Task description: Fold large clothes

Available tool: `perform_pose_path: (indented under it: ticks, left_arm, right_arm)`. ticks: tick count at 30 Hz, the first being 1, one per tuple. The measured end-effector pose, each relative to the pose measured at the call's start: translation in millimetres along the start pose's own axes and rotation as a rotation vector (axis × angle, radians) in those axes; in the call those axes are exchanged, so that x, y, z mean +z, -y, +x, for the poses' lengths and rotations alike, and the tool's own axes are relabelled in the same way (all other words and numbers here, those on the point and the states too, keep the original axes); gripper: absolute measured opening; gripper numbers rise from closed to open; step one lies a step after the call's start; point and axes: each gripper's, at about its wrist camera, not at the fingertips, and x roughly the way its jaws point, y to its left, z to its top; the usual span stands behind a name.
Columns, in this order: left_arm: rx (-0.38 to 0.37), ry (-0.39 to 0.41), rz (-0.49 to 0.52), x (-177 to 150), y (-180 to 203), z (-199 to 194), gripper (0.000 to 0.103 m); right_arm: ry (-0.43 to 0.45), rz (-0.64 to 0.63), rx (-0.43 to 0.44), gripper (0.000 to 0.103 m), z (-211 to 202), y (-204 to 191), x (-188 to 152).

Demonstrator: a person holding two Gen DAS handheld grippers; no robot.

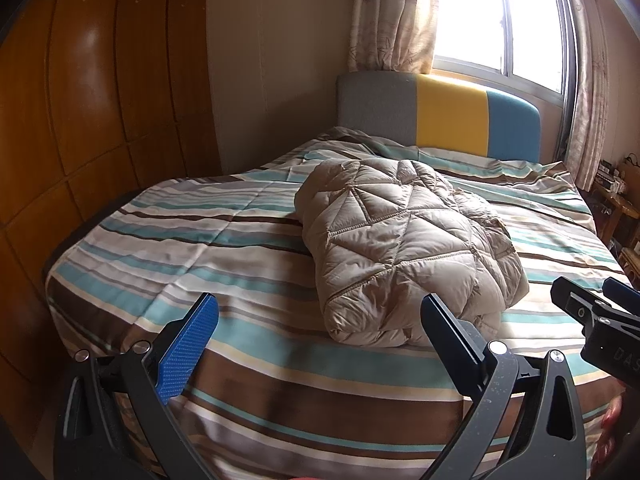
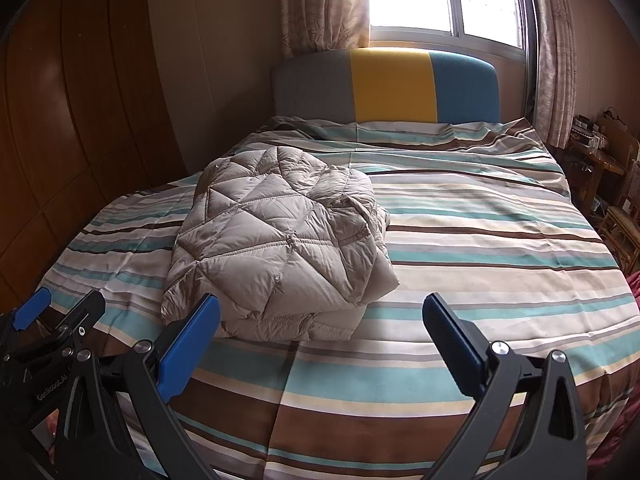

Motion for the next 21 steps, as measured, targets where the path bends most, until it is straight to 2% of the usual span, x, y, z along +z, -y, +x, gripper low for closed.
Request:
perform_pose_path:
  ticks: [6,10,21]
  left_arm:
    - [-0.003,-0.022,-0.041,-3,-1,1,0.1]
    - [0.002,-0.024,-0.031,-4,1,2,0.1]
    - [-0.009,-0.111,-0.038,-8,-3,22,0.1]
  right_arm:
    - [-0.006,0.008,0.003,0.101,1,2,-1]
    - [-0.008,0.009,0.002,0.101,1,2,-1]
    - [-0.047,0.027,0.008,0.101,15,8,-6]
